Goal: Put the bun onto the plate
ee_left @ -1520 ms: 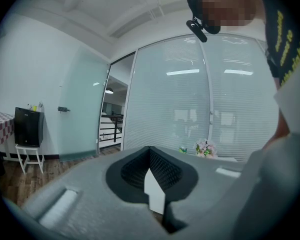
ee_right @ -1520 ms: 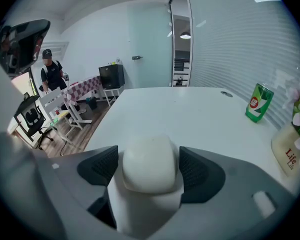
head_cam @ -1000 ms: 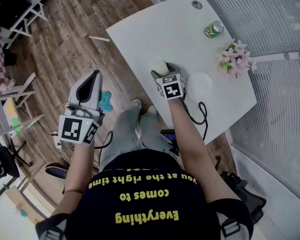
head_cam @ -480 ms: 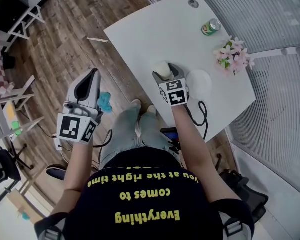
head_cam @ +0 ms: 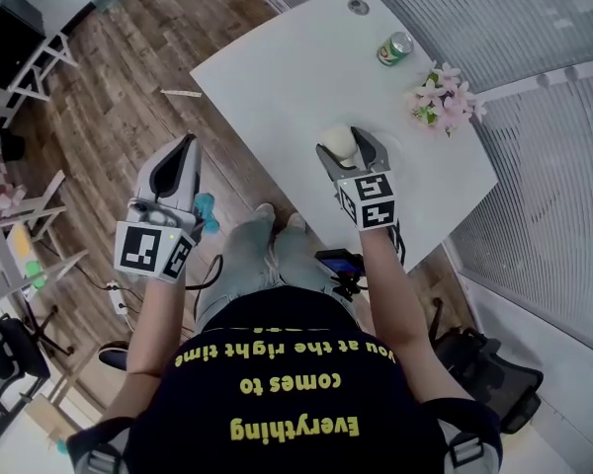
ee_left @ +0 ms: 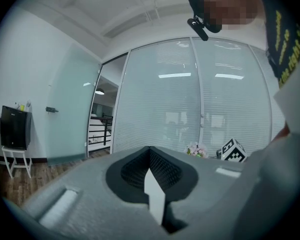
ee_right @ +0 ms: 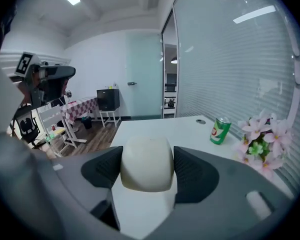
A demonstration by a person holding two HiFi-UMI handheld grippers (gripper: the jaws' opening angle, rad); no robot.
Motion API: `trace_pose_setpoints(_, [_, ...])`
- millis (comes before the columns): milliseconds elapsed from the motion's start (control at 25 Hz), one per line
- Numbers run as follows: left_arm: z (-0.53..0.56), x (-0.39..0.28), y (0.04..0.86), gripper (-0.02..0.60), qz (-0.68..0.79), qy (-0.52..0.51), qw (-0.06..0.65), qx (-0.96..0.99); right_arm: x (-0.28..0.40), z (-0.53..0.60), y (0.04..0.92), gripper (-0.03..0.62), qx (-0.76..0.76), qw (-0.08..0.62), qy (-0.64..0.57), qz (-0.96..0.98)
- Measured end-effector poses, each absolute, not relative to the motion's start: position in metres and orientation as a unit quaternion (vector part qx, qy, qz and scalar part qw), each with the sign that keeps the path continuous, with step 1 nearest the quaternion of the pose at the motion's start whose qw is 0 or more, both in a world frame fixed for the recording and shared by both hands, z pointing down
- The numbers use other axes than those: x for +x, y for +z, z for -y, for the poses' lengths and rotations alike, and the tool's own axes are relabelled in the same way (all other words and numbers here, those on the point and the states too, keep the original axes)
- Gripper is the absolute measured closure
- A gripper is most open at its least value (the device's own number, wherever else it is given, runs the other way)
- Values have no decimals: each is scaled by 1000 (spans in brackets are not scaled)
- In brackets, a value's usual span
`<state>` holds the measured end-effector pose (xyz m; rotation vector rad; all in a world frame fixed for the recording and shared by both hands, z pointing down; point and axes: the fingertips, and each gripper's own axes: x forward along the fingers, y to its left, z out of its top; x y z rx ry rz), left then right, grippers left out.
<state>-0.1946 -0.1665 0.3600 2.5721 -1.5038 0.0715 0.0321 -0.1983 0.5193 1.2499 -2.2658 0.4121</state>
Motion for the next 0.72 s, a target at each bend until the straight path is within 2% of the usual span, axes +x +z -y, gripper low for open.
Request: trace_pose_setpoints(720, [163, -148, 353, 581, 467, 26, 70, 881, 136, 179, 428, 267, 571, 164, 115, 796])
